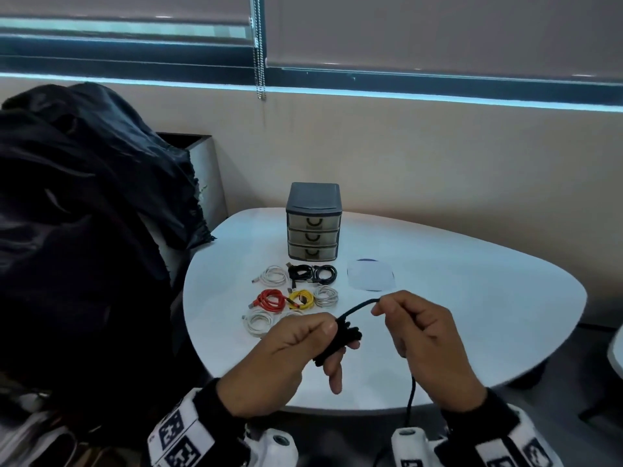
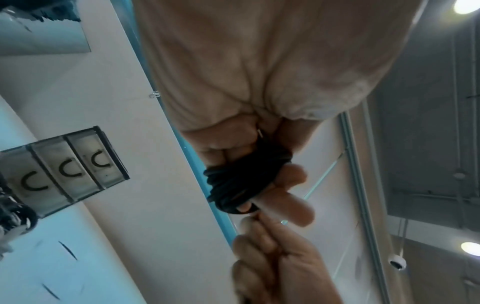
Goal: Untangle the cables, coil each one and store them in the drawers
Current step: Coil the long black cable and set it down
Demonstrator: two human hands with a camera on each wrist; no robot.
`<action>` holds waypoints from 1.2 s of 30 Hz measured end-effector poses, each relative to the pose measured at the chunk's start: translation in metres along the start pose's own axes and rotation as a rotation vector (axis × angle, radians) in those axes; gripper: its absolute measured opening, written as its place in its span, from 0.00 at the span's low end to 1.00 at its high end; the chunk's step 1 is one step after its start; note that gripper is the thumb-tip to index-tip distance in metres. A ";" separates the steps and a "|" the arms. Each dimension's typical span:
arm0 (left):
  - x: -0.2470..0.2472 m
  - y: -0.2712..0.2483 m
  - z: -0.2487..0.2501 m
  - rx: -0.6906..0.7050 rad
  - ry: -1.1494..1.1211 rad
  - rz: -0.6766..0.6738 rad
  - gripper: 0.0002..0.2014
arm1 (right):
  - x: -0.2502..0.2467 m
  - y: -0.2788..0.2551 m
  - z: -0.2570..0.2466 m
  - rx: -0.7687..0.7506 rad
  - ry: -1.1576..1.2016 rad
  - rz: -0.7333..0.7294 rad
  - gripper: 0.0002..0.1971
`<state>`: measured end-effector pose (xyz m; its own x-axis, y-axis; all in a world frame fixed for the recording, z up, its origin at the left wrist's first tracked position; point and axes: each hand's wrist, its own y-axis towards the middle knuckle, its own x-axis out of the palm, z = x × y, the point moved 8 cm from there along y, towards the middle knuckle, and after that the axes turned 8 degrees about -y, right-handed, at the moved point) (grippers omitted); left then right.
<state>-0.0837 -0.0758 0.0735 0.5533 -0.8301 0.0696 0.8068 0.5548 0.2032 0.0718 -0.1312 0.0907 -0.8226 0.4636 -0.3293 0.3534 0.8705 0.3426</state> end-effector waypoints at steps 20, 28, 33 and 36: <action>-0.053 0.012 -0.006 0.170 -0.479 0.455 0.14 | 0.098 -0.065 0.022 0.120 -0.138 -0.592 0.11; -0.046 0.010 -0.043 0.017 0.201 0.331 0.20 | 0.065 -0.057 -0.049 -0.020 -0.130 -0.618 0.07; -0.007 0.001 -0.027 0.016 0.045 0.108 0.20 | 0.001 0.010 -0.010 0.086 0.045 -0.130 0.13; 0.003 0.003 -0.010 0.020 -0.205 0.010 0.26 | 0.016 0.016 0.028 0.117 0.031 -0.113 0.11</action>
<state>-0.0773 -0.0759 0.0648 0.5060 -0.8198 0.2682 0.7959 0.5636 0.2210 0.0770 -0.1054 0.0663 -0.8730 0.3576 -0.3316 0.3058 0.9311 0.1990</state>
